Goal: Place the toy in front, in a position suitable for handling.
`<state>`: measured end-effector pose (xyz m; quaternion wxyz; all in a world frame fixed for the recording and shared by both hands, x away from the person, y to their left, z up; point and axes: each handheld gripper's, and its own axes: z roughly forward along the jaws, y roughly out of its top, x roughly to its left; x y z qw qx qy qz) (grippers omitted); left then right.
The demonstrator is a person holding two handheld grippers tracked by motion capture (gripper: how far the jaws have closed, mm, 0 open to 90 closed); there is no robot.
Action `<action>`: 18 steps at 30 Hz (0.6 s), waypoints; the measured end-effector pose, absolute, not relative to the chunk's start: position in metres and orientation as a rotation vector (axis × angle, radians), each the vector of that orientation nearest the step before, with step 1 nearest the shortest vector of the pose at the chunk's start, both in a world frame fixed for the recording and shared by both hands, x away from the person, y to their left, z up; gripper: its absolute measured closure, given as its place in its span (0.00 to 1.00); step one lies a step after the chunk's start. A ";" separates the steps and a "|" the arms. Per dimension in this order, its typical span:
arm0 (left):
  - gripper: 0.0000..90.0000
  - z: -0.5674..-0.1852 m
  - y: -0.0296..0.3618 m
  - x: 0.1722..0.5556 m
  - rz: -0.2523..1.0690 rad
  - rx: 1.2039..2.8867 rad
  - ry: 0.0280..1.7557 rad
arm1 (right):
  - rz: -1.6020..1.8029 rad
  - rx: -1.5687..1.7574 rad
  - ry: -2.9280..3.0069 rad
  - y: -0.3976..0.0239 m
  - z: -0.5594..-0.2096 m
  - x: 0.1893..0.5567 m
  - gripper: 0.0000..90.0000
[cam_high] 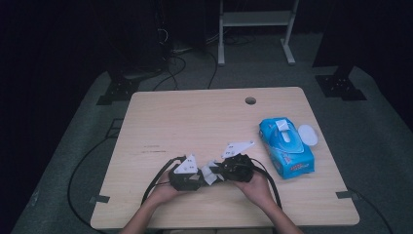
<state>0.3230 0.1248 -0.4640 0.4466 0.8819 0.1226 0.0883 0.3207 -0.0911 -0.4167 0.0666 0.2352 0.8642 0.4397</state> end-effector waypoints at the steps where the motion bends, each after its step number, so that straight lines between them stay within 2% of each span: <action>1: 0.74 -0.464 0.125 0.323 0.222 2.184 0.304 | 1.339 0.696 2.616 -0.086 -0.417 0.320 0.92; 5: 0.75 -0.464 0.127 0.323 0.236 2.187 0.311 | 1.306 0.666 2.627 -0.083 -0.416 0.321 0.92; 10: 0.75 -0.464 0.126 0.323 0.246 2.181 0.323 | 1.285 0.802 2.584 -0.108 -0.417 0.330 0.92; 18: 0.75 -0.464 0.128 0.323 0.250 2.182 0.330 | 1.313 0.674 2.632 -0.076 -0.416 0.321 0.92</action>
